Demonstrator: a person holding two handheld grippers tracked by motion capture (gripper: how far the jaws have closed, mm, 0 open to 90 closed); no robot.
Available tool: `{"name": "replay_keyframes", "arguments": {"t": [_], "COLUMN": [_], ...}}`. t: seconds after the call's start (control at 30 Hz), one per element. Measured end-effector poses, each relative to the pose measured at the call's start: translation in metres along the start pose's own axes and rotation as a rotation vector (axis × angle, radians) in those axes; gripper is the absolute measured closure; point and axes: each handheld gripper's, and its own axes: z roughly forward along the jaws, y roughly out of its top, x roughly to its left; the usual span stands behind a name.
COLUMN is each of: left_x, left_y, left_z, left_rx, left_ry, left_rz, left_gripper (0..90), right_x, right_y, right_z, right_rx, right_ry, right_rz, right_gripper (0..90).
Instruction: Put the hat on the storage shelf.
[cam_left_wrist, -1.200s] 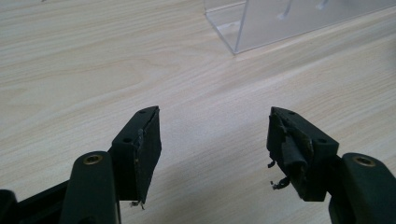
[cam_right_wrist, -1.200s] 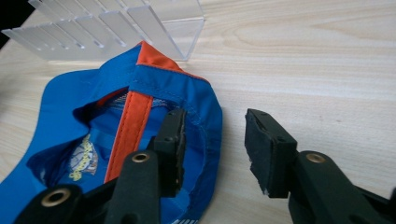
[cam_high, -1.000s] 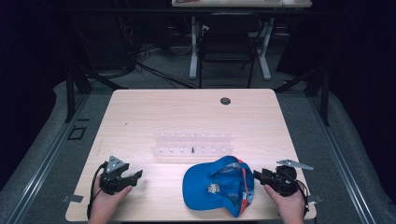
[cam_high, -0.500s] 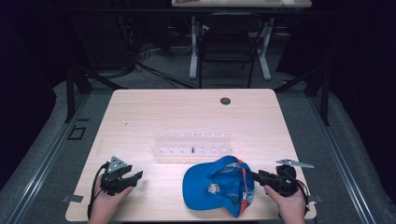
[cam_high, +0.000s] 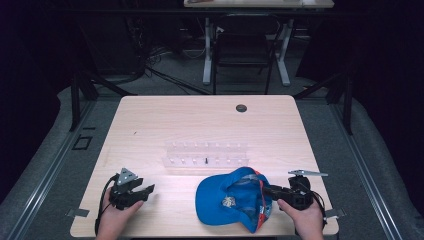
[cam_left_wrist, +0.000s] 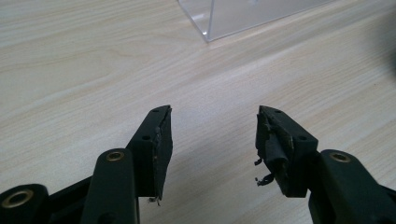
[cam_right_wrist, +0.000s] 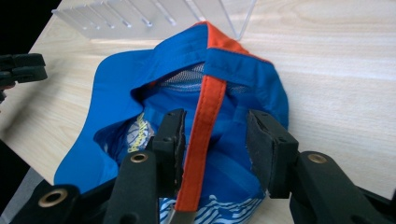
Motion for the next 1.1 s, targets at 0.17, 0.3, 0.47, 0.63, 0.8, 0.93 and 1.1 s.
{"name": "replay_keyframes", "arguments": {"t": [0.17,0.3,0.47,0.63,0.8,0.93,1.1], "left_x": [-0.001,-0.001,-0.003,-0.003,-0.002,-0.003,-0.003], "left_y": [0.000,0.000,0.000,0.000,0.000,0.000,0.000], "left_z": [0.001,0.001,0.002,0.003,0.003,0.003,0.003], "left_rx": [0.004,0.000,0.005,0.009,0.007,0.010,0.010], "left_ry": [-0.004,-0.013,-0.018,-0.016,-0.013,-0.010,-0.011], "left_rz": [-0.001,-0.008,-0.003,0.001,0.002,0.001,-0.001], "left_gripper": [46.2,46.1,46.0,46.0,46.0,46.0,46.0], "right_x": [-0.002,-0.004,-0.008,-0.007,-0.008,-0.009,-0.011], "right_y": [0.002,0.003,0.003,0.003,0.004,0.004,0.004], "right_z": [0.004,0.006,0.011,0.016,0.018,0.020,0.024], "right_rx": [0.029,0.044,0.068,0.094,0.120,0.138,0.147], "right_ry": [0.010,0.019,0.055,0.065,0.082,0.115,0.139], "right_rz": [0.030,0.045,0.080,0.089,0.101,0.115,0.115], "right_gripper": [56.7,60.3,62.0,62.7,63.1,63.6,66.5]}}
